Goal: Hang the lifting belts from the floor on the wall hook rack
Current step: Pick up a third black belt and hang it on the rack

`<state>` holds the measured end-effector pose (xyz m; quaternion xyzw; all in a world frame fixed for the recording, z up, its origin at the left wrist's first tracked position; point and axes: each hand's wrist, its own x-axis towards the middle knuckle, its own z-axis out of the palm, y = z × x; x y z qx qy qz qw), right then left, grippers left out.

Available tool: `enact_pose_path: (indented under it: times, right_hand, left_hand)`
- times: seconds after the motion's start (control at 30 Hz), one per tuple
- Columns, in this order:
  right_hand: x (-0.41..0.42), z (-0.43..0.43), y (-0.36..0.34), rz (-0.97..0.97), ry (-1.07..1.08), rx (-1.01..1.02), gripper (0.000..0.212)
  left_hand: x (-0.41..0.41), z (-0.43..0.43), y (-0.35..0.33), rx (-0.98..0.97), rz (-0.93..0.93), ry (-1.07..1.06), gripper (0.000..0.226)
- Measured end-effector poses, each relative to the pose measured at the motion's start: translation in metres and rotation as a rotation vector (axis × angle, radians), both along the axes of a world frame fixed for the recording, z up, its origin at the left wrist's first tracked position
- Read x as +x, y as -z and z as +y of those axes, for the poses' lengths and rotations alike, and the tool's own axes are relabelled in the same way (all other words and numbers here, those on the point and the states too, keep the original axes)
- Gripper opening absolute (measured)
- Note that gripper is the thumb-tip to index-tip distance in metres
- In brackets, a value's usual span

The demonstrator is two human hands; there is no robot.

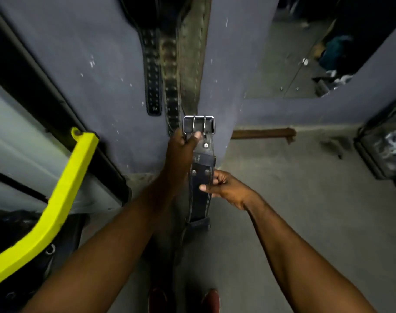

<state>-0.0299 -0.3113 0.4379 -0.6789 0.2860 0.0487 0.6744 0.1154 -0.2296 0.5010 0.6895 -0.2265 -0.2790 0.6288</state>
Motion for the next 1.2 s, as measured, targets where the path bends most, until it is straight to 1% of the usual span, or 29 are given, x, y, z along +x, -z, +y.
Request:
enact_pose_path:
  times: [0.07, 0.17, 0.2, 0.23, 0.3, 0.33, 0.4, 0.43, 0.5, 0.53, 0.6, 0.63, 0.7, 0.73, 0.8, 0.87, 0.9, 1.0, 1.07, 1.1, 1.17, 1.2]
  right_hand:
    - [0.003, 0.008, -0.044, -0.049, 0.003, -0.062, 0.018]
    - [0.016, 0.010, -0.116, -0.220, 0.053, -0.155, 0.016]
    - [0.023, 0.010, -0.143, -0.269, 0.060, -0.190, 0.018]
    - [0.028, 0.010, -0.169, -0.309, 0.060, -0.219, 0.020]
    - [0.037, 0.007, -0.216, -0.380, 0.051, -0.257, 0.023]
    - [0.040, 0.007, -0.241, -0.403, 0.046, -0.278, 0.024]
    - [0.047, 0.003, -0.286, -0.445, 0.027, -0.323, 0.024]
    - [0.050, 0.003, -0.308, -0.470, 0.013, -0.340, 0.024]
    - [0.054, 0.004, -0.348, -0.530, 0.018, -0.392, 0.027]
    - [0.057, 0.002, -0.359, -0.557, 0.034, -0.397, 0.030]
    - [0.060, 0.000, -0.377, -0.600, 0.070, -0.402, 0.035]
    - [0.061, 0.001, -0.384, -0.599, 0.065, -0.410, 0.038]
    - [0.060, -0.001, -0.389, -0.577, 0.041, -0.472, 0.037]
    - [0.060, -0.003, -0.395, -0.593, 0.053, -0.505, 0.036]
    - [0.060, -0.004, -0.410, -0.649, 0.093, -0.524, 0.033]
    - [0.059, -0.002, -0.433, -0.700, 0.096, -0.519, 0.032]
    - [0.057, 0.000, -0.447, -0.720, 0.087, -0.517, 0.031]
    - [0.056, 0.003, -0.469, -0.732, 0.066, -0.513, 0.034]
    - [0.056, 0.000, -0.465, -0.703, 0.085, -0.441, 0.043]
    - [0.055, -0.001, -0.459, -0.649, 0.076, -0.378, 0.048]
    - [0.056, 0.000, -0.443, -0.556, 0.041, -0.309, 0.046]
    - [0.060, 0.004, -0.436, -0.557, 0.053, -0.316, 0.043]
  left_hand:
    - [0.009, 0.000, -0.059, -0.063, -0.072, 0.027, 0.043]
    - [0.026, 0.002, -0.141, -0.078, -0.104, 0.091, 0.076]
    - [0.033, 0.003, -0.165, -0.096, -0.095, 0.118, 0.078]
    - [0.037, 0.005, -0.186, -0.121, -0.090, 0.154, 0.069]
    - [0.046, 0.015, -0.223, -0.195, -0.111, 0.245, 0.040]
    - [0.048, 0.021, -0.240, -0.218, -0.128, 0.290, 0.036]
    - [0.051, 0.032, -0.269, -0.263, -0.157, 0.364, 0.047]
    - [0.053, 0.036, -0.283, -0.301, -0.169, 0.369, 0.054]
    - [0.051, 0.044, -0.321, -0.378, -0.212, 0.310, 0.062]
    - [0.051, 0.042, -0.335, -0.403, -0.230, 0.276, 0.064]
    - [0.045, 0.040, -0.370, -0.458, -0.322, 0.202, 0.068]
    - [0.042, 0.040, -0.387, -0.497, -0.358, 0.160, 0.069]
    - [0.037, 0.040, -0.418, -0.580, -0.373, 0.080, 0.068]
    - [0.034, 0.041, -0.432, -0.611, -0.372, 0.076, 0.067]
    - [0.028, 0.046, -0.450, -0.625, -0.358, 0.171, 0.060]
    - [0.026, 0.049, -0.455, -0.542, -0.385, 0.307, 0.053]
    - [0.026, 0.050, -0.458, -0.514, -0.401, 0.326, 0.053]
    - [0.027, 0.050, -0.471, -0.549, -0.446, 0.229, 0.062]
    - [0.027, 0.049, -0.486, -0.589, -0.455, 0.133, 0.071]
    - [0.026, 0.050, -0.493, -0.614, -0.454, 0.099, 0.072]
    - [0.026, 0.052, -0.500, -0.661, -0.440, 0.066, 0.070]
    - [0.026, 0.054, -0.501, -0.672, -0.445, 0.053, 0.069]
